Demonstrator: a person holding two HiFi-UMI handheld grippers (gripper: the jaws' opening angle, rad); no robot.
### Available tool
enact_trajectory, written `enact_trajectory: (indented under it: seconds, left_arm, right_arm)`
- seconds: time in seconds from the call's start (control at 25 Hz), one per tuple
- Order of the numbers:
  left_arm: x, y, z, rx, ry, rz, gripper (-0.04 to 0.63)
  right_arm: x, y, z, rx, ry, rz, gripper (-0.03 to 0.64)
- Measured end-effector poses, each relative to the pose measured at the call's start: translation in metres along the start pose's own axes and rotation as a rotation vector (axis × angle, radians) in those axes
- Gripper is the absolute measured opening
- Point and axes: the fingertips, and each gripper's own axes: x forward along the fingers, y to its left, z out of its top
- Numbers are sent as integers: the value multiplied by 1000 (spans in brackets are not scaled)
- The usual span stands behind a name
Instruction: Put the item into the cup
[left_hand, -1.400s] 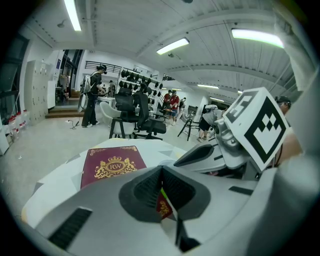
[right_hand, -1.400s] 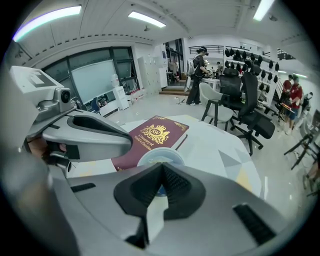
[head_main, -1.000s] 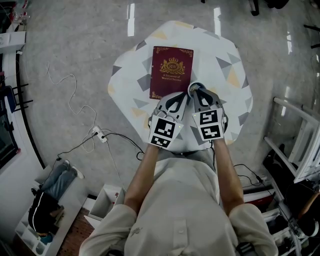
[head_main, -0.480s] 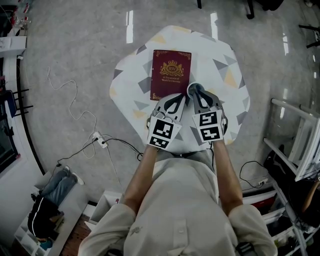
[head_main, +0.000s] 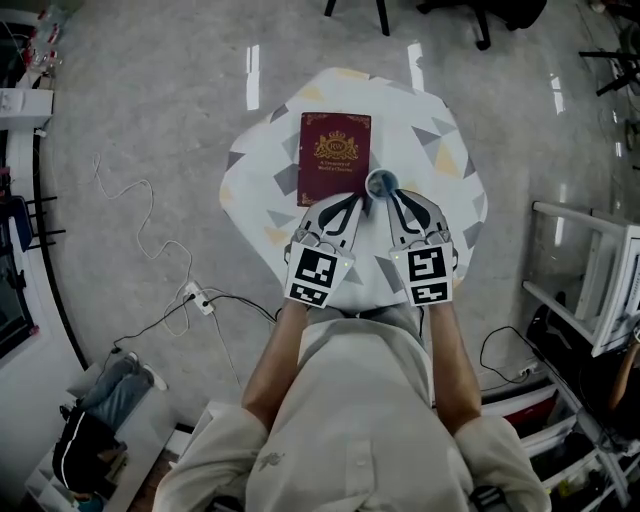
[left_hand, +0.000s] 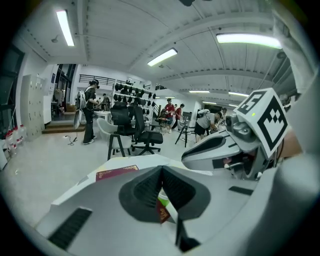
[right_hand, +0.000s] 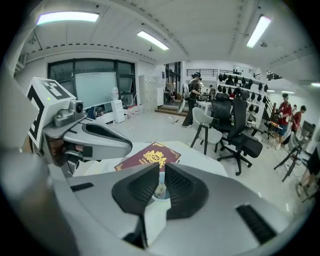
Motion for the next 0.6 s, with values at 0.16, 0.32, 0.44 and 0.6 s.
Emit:
enact_trajectory:
  seconds: [0.16,0.32,0.44,0.6]
  left_arm:
    - [-14,-1,20,21,-53,13,12]
    - [-32,-4,44,40,-114,22,12]
    - [-44,-9,60,54,-152,13,12]
    - [-57,-14,77,67,-201,2,12]
  right_arm:
    - [-22,3,24,-1,-111,1,40]
    - [-48,6,44,4,-221,5,40]
    - [-63,7,57,6,-266,-14,39]
    - [-78,10,74,10,-317,-25,26]
